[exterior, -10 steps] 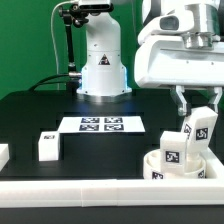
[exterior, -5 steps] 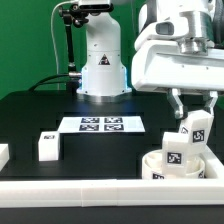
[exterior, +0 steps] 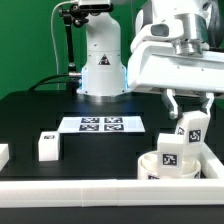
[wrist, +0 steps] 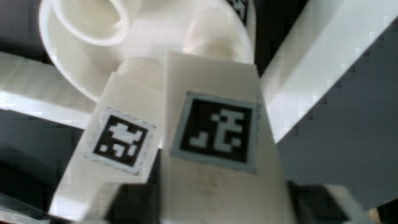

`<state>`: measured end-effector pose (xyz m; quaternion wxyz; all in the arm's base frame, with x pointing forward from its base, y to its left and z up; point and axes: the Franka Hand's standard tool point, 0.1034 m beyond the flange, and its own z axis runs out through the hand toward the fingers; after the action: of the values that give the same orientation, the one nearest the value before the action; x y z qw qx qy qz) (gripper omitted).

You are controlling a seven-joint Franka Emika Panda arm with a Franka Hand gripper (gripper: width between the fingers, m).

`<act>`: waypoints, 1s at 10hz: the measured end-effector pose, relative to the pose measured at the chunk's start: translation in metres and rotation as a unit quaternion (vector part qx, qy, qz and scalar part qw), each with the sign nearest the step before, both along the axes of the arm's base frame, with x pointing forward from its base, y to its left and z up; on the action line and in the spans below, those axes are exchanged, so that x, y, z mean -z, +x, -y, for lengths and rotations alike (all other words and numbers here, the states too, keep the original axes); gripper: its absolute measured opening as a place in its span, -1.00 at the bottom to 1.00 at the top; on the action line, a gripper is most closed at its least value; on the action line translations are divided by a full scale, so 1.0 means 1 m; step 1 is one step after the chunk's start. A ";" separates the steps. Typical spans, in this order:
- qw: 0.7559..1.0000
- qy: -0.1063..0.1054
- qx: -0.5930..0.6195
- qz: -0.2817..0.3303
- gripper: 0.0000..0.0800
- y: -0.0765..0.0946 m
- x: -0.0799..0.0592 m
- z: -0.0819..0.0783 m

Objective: Assemble stool

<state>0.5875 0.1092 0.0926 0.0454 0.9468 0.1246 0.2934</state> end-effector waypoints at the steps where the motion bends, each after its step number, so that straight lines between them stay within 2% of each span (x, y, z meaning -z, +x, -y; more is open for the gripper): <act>1: 1.000 0.000 0.000 0.000 0.31 0.000 0.000 0.000; 2: 1.000 0.000 0.000 -0.001 0.55 0.000 0.000 0.000; 6: 1.000 0.001 -0.004 -0.011 0.62 -0.005 0.003 -0.008; 8: 0.999 0.008 -0.005 -0.033 0.62 -0.007 -0.007 -0.015; 10: 0.999 0.010 -0.004 -0.051 0.62 -0.005 -0.021 -0.011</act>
Offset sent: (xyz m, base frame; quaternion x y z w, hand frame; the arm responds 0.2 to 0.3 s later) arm -0.0059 0.0022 0.0004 -0.0034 -0.0100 0.0033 0.9999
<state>0.5821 0.1205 0.1131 0.0285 0.9604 0.1281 0.2457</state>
